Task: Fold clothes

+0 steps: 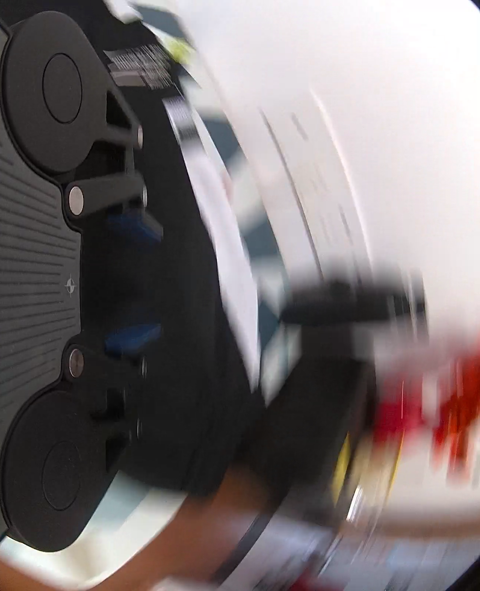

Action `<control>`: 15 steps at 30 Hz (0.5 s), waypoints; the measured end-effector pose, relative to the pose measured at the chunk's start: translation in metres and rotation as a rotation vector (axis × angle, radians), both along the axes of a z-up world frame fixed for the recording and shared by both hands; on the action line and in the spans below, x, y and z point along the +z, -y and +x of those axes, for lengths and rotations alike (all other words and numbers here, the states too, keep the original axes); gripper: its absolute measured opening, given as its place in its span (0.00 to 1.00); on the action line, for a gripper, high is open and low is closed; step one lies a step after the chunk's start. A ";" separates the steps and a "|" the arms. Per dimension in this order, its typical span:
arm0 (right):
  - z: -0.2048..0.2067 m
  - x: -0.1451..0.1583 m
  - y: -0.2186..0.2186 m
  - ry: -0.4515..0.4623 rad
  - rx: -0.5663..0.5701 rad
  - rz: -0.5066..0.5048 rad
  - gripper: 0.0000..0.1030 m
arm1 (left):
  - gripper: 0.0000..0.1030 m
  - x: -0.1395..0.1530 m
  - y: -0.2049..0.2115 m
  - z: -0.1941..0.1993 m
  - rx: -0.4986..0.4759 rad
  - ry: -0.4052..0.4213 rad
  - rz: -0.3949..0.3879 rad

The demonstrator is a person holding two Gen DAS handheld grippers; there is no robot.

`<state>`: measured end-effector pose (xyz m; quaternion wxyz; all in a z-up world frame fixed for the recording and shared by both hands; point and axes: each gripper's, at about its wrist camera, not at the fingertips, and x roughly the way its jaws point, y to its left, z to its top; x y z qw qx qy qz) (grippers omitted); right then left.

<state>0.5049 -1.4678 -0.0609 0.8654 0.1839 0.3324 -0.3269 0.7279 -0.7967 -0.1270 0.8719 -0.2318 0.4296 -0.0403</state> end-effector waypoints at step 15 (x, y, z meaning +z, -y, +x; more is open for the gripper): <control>0.165 -0.073 -0.023 -0.082 0.217 0.003 0.89 | 0.09 0.016 0.006 -0.011 -0.034 0.062 -0.022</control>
